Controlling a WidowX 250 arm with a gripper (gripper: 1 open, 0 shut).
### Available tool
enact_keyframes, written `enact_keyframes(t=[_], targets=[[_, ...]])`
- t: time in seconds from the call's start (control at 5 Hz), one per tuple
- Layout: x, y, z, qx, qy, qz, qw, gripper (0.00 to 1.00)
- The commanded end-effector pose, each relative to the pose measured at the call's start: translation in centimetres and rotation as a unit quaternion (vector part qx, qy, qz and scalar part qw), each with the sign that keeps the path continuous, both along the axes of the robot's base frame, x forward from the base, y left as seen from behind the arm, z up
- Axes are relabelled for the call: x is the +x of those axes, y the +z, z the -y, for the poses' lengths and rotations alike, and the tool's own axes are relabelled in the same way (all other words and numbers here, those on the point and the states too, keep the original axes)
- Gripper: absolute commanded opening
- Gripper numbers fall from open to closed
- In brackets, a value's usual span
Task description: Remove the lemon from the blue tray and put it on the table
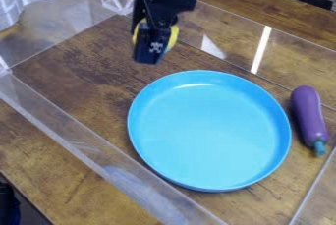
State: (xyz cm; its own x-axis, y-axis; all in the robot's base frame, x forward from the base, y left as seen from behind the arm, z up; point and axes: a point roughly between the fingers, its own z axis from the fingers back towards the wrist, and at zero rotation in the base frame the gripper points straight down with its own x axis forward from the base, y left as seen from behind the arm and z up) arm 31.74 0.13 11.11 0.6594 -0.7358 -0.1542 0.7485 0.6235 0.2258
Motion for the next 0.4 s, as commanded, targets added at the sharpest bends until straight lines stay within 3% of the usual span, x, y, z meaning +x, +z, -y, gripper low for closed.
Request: enact_keyframes(t=[0.0, 0.2], targets=[[0.41, 0.62, -1.46, 0.005, 0.009, 0.014, 0.9999, 0.00], [0.41, 0.19, -2.16, 0.010, 0.015, 0.008, 0.9998, 0.00]])
